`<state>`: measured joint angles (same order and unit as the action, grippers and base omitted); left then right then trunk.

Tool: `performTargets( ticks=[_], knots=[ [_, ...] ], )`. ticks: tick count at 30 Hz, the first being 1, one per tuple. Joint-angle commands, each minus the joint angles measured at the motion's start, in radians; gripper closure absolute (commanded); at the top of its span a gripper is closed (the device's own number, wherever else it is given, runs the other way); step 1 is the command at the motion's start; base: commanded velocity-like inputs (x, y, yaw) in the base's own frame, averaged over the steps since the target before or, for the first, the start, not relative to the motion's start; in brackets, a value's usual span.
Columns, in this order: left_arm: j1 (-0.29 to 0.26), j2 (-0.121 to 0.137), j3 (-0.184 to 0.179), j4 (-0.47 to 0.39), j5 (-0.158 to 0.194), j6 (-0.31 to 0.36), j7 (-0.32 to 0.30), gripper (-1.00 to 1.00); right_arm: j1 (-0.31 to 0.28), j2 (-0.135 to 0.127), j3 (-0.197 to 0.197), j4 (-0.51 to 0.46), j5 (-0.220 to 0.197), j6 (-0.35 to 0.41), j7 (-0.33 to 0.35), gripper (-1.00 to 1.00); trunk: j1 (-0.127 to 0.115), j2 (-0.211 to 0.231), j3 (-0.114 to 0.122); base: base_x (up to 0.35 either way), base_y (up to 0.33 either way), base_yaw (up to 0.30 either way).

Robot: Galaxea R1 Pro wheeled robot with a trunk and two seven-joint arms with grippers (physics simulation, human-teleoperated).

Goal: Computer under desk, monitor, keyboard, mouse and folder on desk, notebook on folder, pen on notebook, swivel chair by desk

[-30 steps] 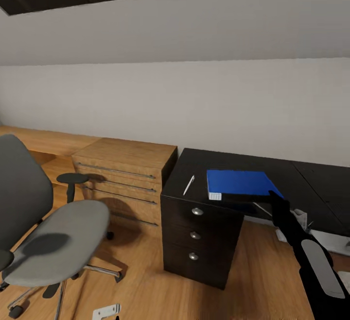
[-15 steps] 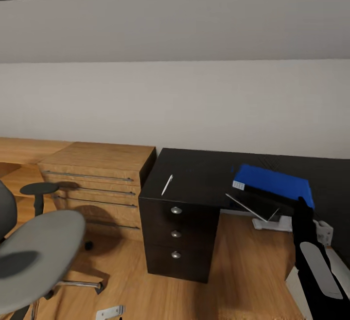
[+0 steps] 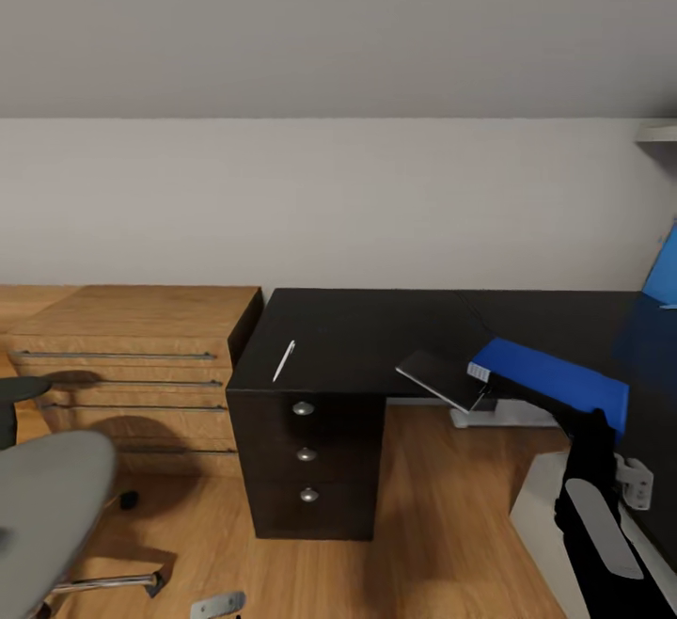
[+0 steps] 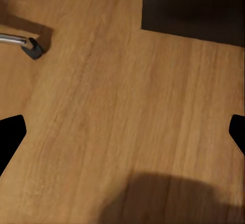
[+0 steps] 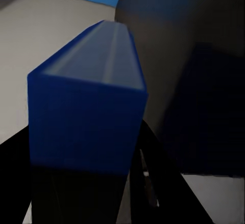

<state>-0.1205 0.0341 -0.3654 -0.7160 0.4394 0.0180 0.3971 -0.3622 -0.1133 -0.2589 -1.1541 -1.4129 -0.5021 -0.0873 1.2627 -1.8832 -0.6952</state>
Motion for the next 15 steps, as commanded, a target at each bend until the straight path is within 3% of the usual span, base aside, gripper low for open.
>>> performTargets(
  ticks=[1,15],
  knots=[
    [-0.001,0.001,-0.008,-0.001,0.007,0.002,0.009,-1.00,-0.001,0.000,0.001,0.006,0.000,-0.003,-0.005,1.00,0.000,-0.001,-0.001,0.000,0.000,-0.271],
    [-0.001,-0.011,-0.017,0.026,0.005,0.000,0.009,-1.00,-0.003,0.000,0.002,0.017,-0.002,0.003,-0.002,1.00,0.000,-0.001,-0.001,0.000,0.000,-0.270]
  ],
)
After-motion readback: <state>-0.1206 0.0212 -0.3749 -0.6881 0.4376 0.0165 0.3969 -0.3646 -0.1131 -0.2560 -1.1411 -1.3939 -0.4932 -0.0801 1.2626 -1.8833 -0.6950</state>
